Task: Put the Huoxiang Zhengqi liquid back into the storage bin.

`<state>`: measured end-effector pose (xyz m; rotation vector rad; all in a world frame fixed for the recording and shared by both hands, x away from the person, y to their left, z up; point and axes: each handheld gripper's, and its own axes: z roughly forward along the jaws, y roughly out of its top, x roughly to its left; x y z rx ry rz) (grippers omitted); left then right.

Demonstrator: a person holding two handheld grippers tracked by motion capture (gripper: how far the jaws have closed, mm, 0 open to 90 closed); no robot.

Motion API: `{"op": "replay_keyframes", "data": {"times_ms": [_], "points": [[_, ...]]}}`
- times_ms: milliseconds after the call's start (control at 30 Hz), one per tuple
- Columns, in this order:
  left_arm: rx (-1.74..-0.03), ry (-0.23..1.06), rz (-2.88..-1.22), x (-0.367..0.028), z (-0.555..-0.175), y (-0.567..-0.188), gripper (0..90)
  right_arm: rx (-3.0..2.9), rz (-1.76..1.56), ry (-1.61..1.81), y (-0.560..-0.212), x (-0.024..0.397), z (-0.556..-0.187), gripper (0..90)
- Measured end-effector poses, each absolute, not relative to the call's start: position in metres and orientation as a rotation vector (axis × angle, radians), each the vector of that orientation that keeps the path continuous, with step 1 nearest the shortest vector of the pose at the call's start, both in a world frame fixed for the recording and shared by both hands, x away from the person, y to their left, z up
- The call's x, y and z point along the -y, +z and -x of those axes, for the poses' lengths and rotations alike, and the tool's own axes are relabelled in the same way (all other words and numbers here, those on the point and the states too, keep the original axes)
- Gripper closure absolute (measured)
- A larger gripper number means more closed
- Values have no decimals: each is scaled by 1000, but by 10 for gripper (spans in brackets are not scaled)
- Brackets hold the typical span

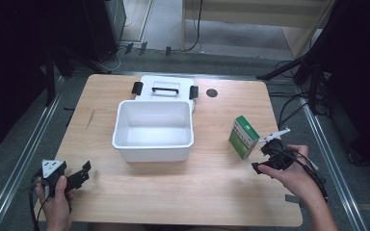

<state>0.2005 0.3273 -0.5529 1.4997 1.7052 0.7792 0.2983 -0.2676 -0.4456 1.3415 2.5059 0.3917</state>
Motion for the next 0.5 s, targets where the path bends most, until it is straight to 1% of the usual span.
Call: {"op": "replay_keyframes", "data": {"times_ms": [500], "points": [[-1707,772,-1501,-328,-201,-553,145,-2616,-1355,222,-410,248,-331,258]]}}
